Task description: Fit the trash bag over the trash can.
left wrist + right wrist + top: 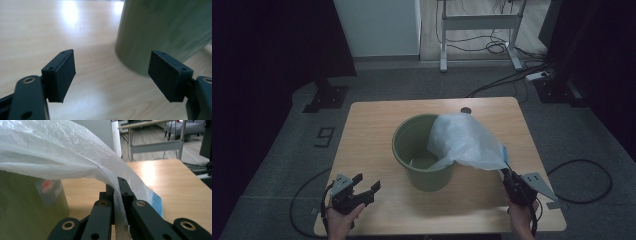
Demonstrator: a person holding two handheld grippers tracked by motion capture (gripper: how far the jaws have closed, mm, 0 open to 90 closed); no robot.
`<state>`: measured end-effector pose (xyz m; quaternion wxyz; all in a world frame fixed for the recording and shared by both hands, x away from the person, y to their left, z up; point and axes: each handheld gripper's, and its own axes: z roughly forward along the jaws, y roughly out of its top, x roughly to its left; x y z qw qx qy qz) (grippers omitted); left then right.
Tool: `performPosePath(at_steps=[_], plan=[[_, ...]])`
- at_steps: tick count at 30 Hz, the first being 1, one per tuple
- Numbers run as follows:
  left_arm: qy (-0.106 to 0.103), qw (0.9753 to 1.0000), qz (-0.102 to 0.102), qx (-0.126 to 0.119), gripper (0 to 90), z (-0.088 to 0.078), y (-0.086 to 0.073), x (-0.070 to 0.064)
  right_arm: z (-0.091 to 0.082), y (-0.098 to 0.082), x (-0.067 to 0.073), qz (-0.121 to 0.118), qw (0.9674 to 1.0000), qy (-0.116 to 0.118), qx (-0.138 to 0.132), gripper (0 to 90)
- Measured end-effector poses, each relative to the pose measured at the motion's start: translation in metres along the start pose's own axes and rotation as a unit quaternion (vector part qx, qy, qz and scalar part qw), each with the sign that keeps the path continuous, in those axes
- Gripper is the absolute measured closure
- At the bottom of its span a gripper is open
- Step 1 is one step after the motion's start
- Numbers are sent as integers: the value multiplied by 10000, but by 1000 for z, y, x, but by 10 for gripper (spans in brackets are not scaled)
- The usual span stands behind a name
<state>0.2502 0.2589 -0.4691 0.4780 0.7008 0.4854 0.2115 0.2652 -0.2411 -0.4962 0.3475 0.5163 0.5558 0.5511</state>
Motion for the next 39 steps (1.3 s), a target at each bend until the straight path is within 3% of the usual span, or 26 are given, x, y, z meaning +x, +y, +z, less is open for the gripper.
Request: performPosePath(at_steps=[7, 14, 18, 24, 30, 34, 36, 39], plan=[[99, 9986, 199, -482, 204, -10, 16, -15, -1, 19, 12, -88, 9994, 197, -286, 885], [-8, 9963, 421, -754, 212, -20, 37, -35, -5, 44, 22, -86, 9974, 402, -588, 885], [-28, 9950, 460, -887, 213, -20, 46, -45, 0, 62, 38, -166, 9952, 607, -745, 885], [29, 9919, 515, -1157, 213, -20, 55, -49, 3, 80, 63, -429, 9922, 822, -828, 885], [4, 9896, 587, -1309, 212, -21, 67, -56, 6, 82, 74, -513, 9915, 907, -776, 886], [-99, 9884, 704, -1345, 216, -18, 74, -64, 9, 86, 80, -506, 9910, 970, -772, 886], [-322, 9874, 728, -1368, 216, -15, 82, -73, 11, 94, 89, -617, 9893, 1054, -792, 886], [-447, 9863, 748, -1402, 216, -11, 89, -82, 16, 100, 100, -744, 9876, 1140, -782, 886]])
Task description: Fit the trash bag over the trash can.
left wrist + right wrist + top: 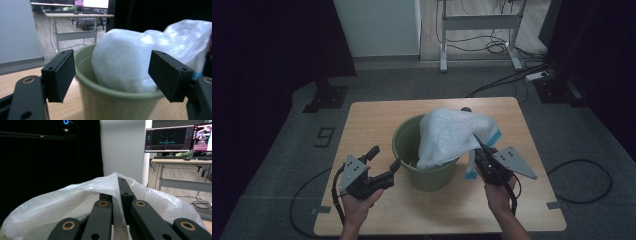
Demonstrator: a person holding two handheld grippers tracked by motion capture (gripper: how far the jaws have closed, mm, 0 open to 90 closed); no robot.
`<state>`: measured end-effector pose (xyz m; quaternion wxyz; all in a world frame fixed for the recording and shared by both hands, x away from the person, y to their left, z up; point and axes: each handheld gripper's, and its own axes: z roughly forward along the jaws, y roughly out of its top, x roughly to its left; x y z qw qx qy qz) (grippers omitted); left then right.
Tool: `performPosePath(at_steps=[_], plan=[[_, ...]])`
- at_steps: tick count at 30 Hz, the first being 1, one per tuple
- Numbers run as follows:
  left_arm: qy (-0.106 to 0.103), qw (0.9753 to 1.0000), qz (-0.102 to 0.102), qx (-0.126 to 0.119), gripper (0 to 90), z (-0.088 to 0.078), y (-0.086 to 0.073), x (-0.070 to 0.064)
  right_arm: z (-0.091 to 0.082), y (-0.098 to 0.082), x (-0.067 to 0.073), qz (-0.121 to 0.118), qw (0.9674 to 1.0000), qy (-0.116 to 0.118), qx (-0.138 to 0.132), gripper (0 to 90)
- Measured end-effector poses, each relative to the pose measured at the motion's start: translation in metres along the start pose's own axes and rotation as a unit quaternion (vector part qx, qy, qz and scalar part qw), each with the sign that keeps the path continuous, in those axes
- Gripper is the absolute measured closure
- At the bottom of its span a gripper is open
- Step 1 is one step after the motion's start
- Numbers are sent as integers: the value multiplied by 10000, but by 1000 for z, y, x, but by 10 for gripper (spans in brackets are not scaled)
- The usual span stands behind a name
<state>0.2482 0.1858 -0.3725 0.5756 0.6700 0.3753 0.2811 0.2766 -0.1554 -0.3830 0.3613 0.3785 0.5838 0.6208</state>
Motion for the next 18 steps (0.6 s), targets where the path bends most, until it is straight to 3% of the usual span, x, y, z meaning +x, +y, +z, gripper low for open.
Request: performPosePath(at_steps=[5, 10, 13, 18], plan=[[-208, 9998, -5, -81, 223, 7, 7, -11, 12, 5, 18, -139, 9998, 160, 48, 886], [-271, 9996, 49, -37, 228, 12, 10, -17, 21, 5, 30, -226, 9994, 249, 113, 885], [-337, 9994, 77, 1, 229, 18, 14, -21, 23, 5, 33, -237, 9993, 272, 133, 884], [-606, 9977, 297, 61, 238, 29, 26, -32, 25, 6, 37, -272, 9990, 315, 134, 884]])
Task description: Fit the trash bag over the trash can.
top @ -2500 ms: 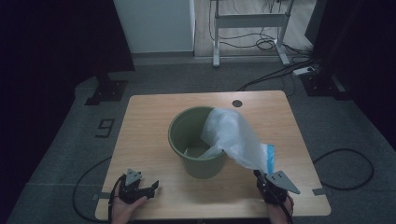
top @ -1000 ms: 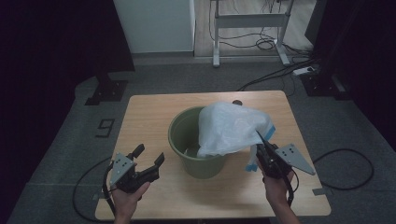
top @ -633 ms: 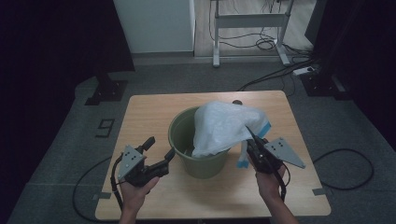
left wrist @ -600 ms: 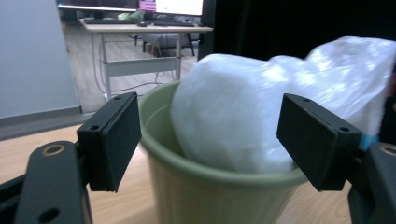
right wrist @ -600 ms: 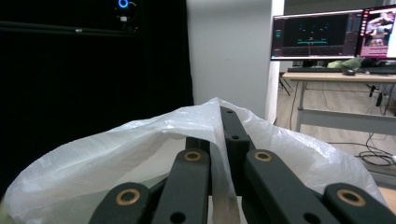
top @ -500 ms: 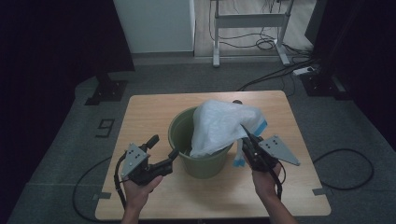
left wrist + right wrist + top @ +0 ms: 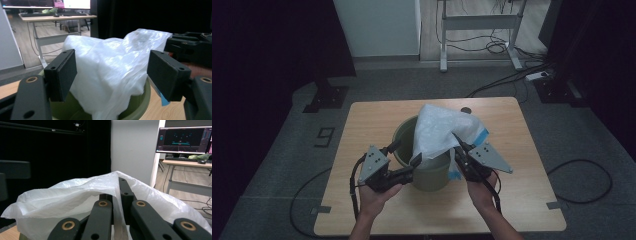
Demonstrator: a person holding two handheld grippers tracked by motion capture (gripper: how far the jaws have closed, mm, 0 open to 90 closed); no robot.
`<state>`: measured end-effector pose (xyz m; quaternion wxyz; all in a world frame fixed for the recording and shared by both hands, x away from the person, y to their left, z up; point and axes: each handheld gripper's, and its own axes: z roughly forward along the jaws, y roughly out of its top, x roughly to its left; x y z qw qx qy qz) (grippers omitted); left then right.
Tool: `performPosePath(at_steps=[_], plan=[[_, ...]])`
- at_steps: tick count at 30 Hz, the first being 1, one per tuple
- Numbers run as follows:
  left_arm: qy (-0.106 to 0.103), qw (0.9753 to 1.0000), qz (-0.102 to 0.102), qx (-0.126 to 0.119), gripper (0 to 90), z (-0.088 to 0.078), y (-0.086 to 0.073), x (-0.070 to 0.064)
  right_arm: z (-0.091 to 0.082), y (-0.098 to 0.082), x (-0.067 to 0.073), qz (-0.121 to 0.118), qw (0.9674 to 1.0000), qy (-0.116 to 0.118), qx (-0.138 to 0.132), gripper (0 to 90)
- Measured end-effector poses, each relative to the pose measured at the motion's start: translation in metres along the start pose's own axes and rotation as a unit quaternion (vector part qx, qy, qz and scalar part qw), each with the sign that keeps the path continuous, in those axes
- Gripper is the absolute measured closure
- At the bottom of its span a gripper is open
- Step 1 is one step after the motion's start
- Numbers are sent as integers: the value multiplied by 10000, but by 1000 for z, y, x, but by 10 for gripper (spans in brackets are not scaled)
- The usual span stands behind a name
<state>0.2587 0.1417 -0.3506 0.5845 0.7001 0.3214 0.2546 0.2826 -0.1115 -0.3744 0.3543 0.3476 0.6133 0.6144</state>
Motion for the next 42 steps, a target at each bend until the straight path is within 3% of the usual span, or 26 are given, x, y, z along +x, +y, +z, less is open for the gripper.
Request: performPosePath(at_steps=[8, 9, 13, 16, 17, 18, 20, 24, 30, 35, 37, 40, 41, 42], plan=[[-135, 9996, 121, 214, 269, 16, 1, -6, 1, 6, 4, 33, 10000, 53, -60, 884], [-121, 9996, 143, 220, 294, 17, 0, -7, 1, 8, 5, 69, 9999, 81, -94, 884], [-68, 9993, 246, 263, 547, 21, -3, -7, 2, 9, 8, 45, 9998, 142, -127, 874], [32, 9992, 261, 307, 711, 24, -4, -6, 1, 6, 10, 49, 9997, 202, -104, 719], [26, 9993, 217, 316, 711, 24, -4, -5, 1, 6, 10, 49, 9997, 202, -104, 719], [-1, 9994, 154, 310, 813, 24, -4, -3, -2, 2, 11, 131, 9996, 209, -129, 577], [-46, 9995, 34, 303, 864, 24, -4, 0, -8, -3, 13, 189, 9996, 188, -131, 480], [-116, 9993, -195, 307, 886, 21, -6, 12, -27, -17, 21, 200, 9997, 137, -30, 333], [-19, 9988, -456, 167, 895, 17, -7, 19, -60, -35, 28, 201, 9997, 148, 16, 243], [79, 9982, -595, 23, 898, 14, -6, 24, -68, -46, 30, 115, 9998, 108, 125, 237], [102, 9974, -709, -98, 899, 8, -5, 30, -68, -54, 26, 34, 9995, -4, 306, 291], [125, 9962, -829, -236, 898, 0, -4, 36, -65, -62, 15, 144, 9986, -9, 512, 482], [125, 9962, -829, -236, 899, 0, -4, 36, -65, -62, 15, 144, 9986, -9, 512, 482], [155, 9956, -877, -300, 899, -6, -4, 41, -63, -66, 5, 287, 9976, 57, 627, 655]])
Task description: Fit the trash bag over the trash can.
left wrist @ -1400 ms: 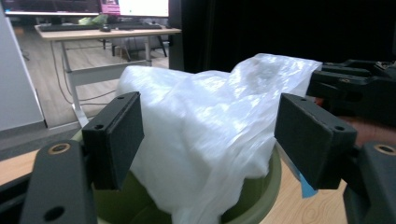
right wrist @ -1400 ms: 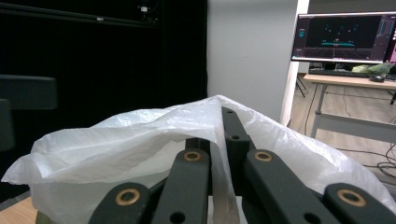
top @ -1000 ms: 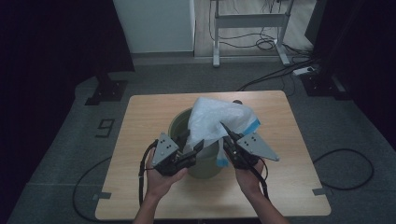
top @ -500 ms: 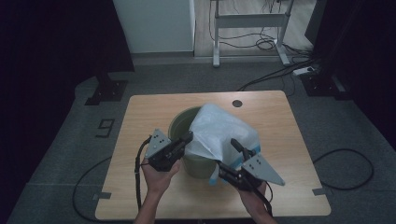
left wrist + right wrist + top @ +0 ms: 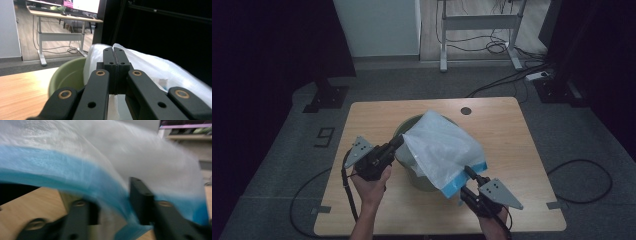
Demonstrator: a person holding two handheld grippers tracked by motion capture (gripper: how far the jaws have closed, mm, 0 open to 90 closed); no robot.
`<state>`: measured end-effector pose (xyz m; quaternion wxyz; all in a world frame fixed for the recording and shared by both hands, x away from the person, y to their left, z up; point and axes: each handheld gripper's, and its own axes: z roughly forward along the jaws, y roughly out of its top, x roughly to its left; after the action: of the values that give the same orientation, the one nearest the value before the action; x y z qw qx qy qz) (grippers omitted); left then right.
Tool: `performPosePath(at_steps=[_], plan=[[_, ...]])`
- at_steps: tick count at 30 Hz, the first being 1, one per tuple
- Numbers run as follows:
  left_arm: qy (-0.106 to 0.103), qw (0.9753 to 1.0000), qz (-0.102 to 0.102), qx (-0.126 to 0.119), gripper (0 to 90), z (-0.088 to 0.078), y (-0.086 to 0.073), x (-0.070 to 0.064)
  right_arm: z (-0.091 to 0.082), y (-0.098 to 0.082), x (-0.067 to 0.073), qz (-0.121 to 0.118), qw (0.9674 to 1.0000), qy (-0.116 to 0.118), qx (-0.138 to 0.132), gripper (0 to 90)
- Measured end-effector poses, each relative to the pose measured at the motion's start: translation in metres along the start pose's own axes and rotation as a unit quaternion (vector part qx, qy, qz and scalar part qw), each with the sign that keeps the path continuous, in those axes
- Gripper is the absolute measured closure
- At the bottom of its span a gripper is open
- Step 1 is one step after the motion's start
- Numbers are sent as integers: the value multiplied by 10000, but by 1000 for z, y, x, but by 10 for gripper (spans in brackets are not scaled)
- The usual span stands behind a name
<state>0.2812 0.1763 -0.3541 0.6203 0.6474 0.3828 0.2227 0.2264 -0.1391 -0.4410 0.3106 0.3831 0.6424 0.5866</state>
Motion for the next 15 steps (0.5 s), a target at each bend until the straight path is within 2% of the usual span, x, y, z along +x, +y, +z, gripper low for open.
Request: performPosePath(at_steps=[1, 5, 6, 7, 11, 12, 13, 15], plan=[[19, 10000, -26, -32, 899, -3, 1, 2, 1, -1, -5, 66, 10000, 45, 50, 685], [84, 9998, -112, -109, 899, -13, 2, 12, 1, 2, -18, -12, 9997, -230, -5, 820], [84, 9998, -112, -109, 899, -13, 2, 12, 1, 2, -18, -12, 9997, -230, -5, 820], [107, 9997, -167, -144, 899, -18, 2, 18, 1, 7, -25, -82, 9993, -358, -60, 861], [123, 9992, -314, -213, 898, -28, 0, 28, 6, 24, -44, -172, 9981, -585, -133, 880], [123, 9992, -314, -213, 898, -28, 0, 28, 6, 24, -44, -172, 9981, -585, -133, 880], [153, 9991, -339, -223, 898, -33, -1, 32, 11, 35, -58, -208, 9972, -707, -119, 881], [183, 9990, -353, -214, 898, -36, -3, 35, 13, 38, -63, -233, 9969, -747, -119, 881]])
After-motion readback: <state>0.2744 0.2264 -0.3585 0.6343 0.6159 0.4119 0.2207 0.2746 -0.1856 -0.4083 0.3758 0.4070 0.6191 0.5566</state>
